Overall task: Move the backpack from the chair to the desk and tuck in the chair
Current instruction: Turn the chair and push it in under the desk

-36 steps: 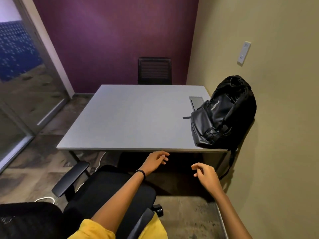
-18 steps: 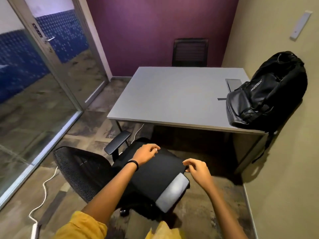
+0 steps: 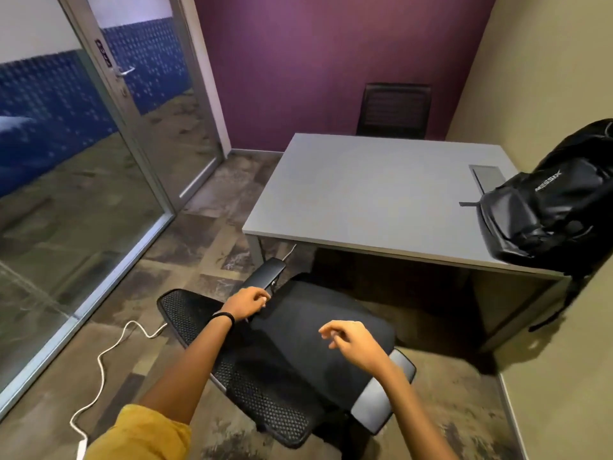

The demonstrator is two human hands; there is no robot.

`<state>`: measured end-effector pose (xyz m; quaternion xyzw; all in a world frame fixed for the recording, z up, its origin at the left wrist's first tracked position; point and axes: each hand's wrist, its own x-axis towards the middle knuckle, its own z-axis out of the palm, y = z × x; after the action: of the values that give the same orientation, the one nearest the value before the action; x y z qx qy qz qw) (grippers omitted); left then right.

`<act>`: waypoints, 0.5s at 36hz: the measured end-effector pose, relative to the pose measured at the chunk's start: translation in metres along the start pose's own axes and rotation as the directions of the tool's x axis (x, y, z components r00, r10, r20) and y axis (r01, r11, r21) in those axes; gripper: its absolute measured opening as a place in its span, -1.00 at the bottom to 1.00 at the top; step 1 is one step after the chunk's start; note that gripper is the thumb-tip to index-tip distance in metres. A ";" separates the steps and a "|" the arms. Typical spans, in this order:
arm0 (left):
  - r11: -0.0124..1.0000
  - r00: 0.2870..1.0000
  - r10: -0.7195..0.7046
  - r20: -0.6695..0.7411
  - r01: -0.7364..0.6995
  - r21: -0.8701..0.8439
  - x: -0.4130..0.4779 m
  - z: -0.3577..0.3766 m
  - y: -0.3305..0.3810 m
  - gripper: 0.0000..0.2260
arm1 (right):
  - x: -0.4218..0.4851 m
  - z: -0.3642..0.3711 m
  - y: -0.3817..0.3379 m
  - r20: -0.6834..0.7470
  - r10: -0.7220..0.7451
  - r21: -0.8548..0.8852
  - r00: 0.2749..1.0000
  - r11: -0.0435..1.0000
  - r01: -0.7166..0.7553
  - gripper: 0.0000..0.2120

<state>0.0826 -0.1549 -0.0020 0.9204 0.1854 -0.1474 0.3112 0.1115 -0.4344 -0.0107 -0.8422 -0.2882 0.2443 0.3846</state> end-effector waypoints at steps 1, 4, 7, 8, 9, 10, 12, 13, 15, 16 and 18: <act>0.999 1.000 0.009 0.020 -0.010 0.033 0.004 -0.008 -0.013 -0.75 | 0.009 0.008 -0.007 0.000 0.002 0.003 1.000 1.000 -0.002 -0.71; 0.993 0.994 0.047 0.101 -0.058 0.107 0.019 -0.029 -0.048 -0.74 | 0.034 0.032 -0.027 -0.004 0.013 0.009 1.000 1.000 -0.013 -0.71; 0.984 0.980 0.096 0.176 -0.120 0.130 0.031 -0.046 -0.074 -0.73 | 0.057 0.054 -0.043 -0.022 0.040 0.031 0.999 0.999 -0.040 -0.71; 0.981 0.975 0.111 0.194 -0.139 0.135 0.035 -0.050 -0.082 -0.73 | 0.063 0.062 -0.048 -0.034 0.058 0.042 0.998 0.998 -0.056 -0.71; 0.977 0.968 0.126 0.216 -0.159 0.142 0.037 -0.053 -0.088 -0.73 | 0.067 0.070 -0.052 -0.049 0.077 0.054 0.996 0.996 -0.075 -0.71; 0.974 0.959 0.136 0.248 -0.175 0.145 0.040 -0.056 -0.094 -0.73 | 0.070 0.076 -0.055 -0.070 0.098 0.057 0.993 0.994 -0.094 -0.71; 0.965 0.931 0.155 0.330 -0.214 0.150 0.048 -0.065 -0.110 -0.74 | 0.079 0.095 -0.064 -0.117 0.158 0.091 0.981 0.985 -0.147 -0.72; 0.966 0.923 0.160 0.349 -0.220 0.138 0.049 -0.064 -0.111 -0.74 | 0.077 0.097 -0.064 -0.120 0.176 0.093 0.977 0.982 -0.165 -0.72; 0.961 0.907 0.186 0.377 -0.248 0.122 0.051 -0.068 -0.118 -0.74 | 0.076 0.105 -0.066 -0.129 0.215 0.089 0.968 0.975 -0.205 -0.73; 0.957 0.899 0.201 0.388 -0.265 0.119 0.053 -0.071 -0.124 -0.74 | 0.075 0.110 -0.068 -0.133 0.242 0.091 0.961 0.969 -0.231 -0.73; 0.944 0.885 0.228 0.406 -0.303 0.130 0.055 -0.074 -0.134 -0.73 | 0.067 0.122 -0.072 -0.142 0.298 0.092 0.944 0.954 -0.287 -0.74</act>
<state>0.0848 0.0047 -0.0362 0.9153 -0.0227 -0.2982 0.2698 0.0606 -0.2888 -0.0377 -0.8780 -0.1208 0.2429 0.3944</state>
